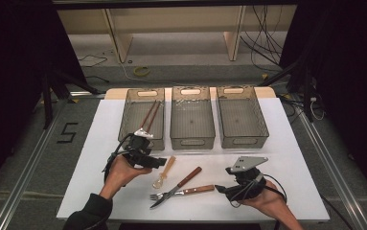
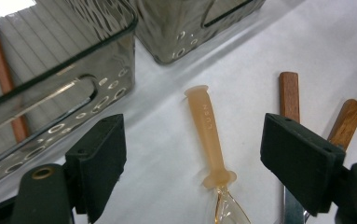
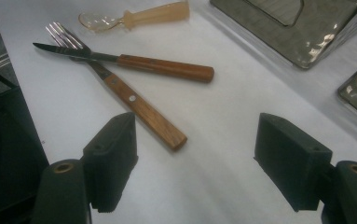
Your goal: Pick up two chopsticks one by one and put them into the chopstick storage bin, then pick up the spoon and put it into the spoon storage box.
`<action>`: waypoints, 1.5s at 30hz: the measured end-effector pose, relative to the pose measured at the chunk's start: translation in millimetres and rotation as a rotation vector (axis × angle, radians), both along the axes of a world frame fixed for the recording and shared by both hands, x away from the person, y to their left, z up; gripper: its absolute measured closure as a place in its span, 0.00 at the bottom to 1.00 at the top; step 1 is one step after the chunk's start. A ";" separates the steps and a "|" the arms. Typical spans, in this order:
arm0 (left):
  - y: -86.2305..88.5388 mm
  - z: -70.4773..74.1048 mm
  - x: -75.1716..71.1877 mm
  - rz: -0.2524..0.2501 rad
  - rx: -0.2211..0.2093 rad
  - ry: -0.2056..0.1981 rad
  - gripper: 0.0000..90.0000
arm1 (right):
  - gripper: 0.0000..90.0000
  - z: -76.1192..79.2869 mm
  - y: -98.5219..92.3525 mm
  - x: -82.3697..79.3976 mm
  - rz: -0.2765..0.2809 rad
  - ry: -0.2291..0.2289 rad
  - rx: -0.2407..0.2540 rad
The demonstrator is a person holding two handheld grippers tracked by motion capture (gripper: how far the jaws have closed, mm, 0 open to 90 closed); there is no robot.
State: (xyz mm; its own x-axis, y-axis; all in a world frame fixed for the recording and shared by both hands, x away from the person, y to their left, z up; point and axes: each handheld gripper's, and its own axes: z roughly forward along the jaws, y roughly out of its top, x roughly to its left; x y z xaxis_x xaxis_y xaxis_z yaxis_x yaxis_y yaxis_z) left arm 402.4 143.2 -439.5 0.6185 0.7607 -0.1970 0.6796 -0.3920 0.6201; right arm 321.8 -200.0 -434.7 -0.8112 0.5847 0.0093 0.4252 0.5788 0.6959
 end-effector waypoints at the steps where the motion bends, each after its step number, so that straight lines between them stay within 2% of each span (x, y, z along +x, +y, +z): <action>1: -1.0 -1.1 -0.2 -0.001 0.002 0.005 0.24 | 0.34 -0.4 -0.3 0.2 -0.001 0.002 0.000; 24: -17.6 -22.8 -3.1 -0.061 0.079 0.092 0.28 | 0.34 -3.3 -1.0 2.2 -0.003 0.012 0.001; 45: -34.5 -33.2 0.0 -0.105 0.124 0.115 0.44 | 0.34 -5.0 -0.3 1.6 -0.002 0.017 -0.007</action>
State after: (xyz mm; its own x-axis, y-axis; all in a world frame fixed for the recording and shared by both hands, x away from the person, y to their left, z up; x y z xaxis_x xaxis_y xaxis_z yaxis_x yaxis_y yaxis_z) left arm 402.5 108.7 -472.7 0.6745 0.7161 -0.1797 0.6945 -0.5328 0.4836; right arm 323.5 -200.3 -439.8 -0.8096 0.5867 0.0185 0.4381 0.5829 0.6844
